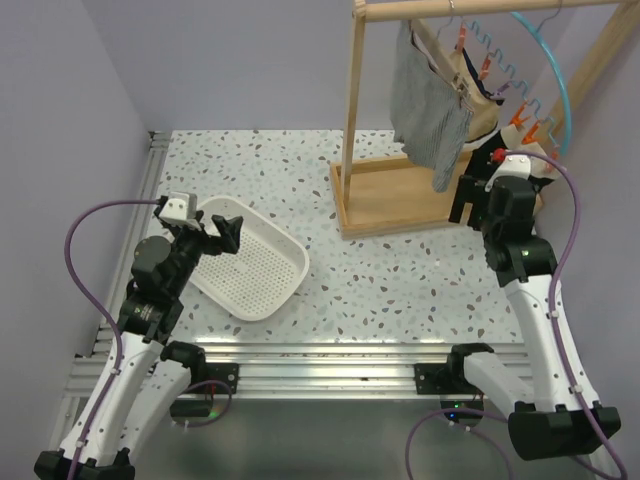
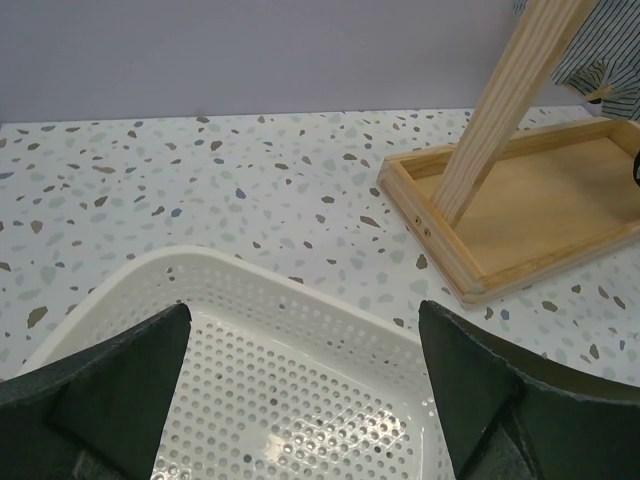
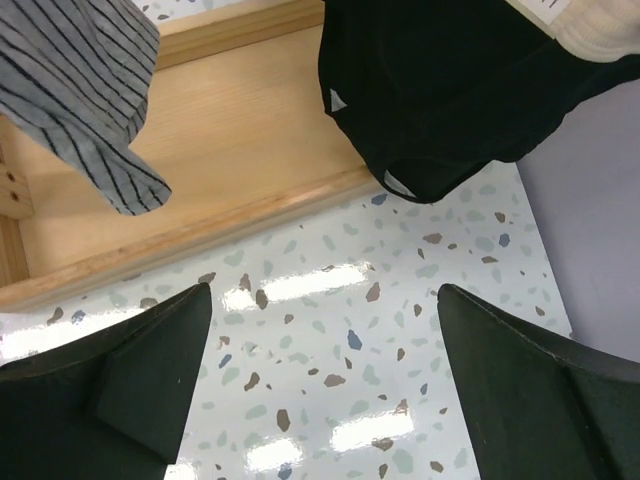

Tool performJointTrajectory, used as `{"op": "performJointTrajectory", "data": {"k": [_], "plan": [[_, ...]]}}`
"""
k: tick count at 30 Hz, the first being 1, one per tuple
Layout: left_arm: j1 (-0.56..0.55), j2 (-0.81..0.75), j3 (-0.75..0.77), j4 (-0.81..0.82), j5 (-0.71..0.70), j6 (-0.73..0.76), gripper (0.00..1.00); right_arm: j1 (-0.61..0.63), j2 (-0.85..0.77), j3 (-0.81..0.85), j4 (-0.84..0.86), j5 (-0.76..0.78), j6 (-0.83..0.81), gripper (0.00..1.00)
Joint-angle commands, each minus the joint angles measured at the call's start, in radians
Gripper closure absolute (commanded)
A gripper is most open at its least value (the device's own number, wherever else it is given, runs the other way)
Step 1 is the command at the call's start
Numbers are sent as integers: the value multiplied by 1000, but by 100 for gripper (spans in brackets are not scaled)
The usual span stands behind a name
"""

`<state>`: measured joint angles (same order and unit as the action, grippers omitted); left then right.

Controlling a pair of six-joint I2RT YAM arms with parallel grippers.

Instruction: Remove the underwear clipped to the hanger

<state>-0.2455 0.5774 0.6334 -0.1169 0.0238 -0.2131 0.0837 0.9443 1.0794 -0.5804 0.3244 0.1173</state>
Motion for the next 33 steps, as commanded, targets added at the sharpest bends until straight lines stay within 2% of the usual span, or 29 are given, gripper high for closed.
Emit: {"op": "performJointTrajectory", "data": {"k": [1, 7, 11, 14, 17, 21, 25, 29, 32, 33], "plan": [[-5, -4, -4, 42, 16, 20, 0, -1, -10, 91, -18, -56, -81, 1], [-5, -8, -4, 42, 15, 23, 0, 2, -1, 191, -134, -355, -454, 1], [-5, -10, -3, 40, 7, 24, 0, 7, 17, 278, -309, -517, -640, 1], [-5, -10, -1, 39, 8, 26, 0, 7, 22, 378, -370, -594, -622, 1], [-5, -10, 2, 34, 4, 27, 0, 7, 37, 491, -381, -679, -538, 1], [-5, -22, 3, 29, 18, 26, 0, 7, 91, 649, -331, -745, -418, 1], [-5, -37, 2, 34, 28, 21, 0, 5, 137, 731, -240, -710, -305, 1], [-5, -50, 0, 36, 31, 18, 0, 7, 217, 874, -177, -592, -260, 4], [-5, -53, 2, 37, 36, 17, 0, 7, 358, 1142, -197, -591, -223, 8], [-5, -54, 2, 36, 36, 17, 0, 5, 458, 1207, -216, -593, -203, 8]]}}
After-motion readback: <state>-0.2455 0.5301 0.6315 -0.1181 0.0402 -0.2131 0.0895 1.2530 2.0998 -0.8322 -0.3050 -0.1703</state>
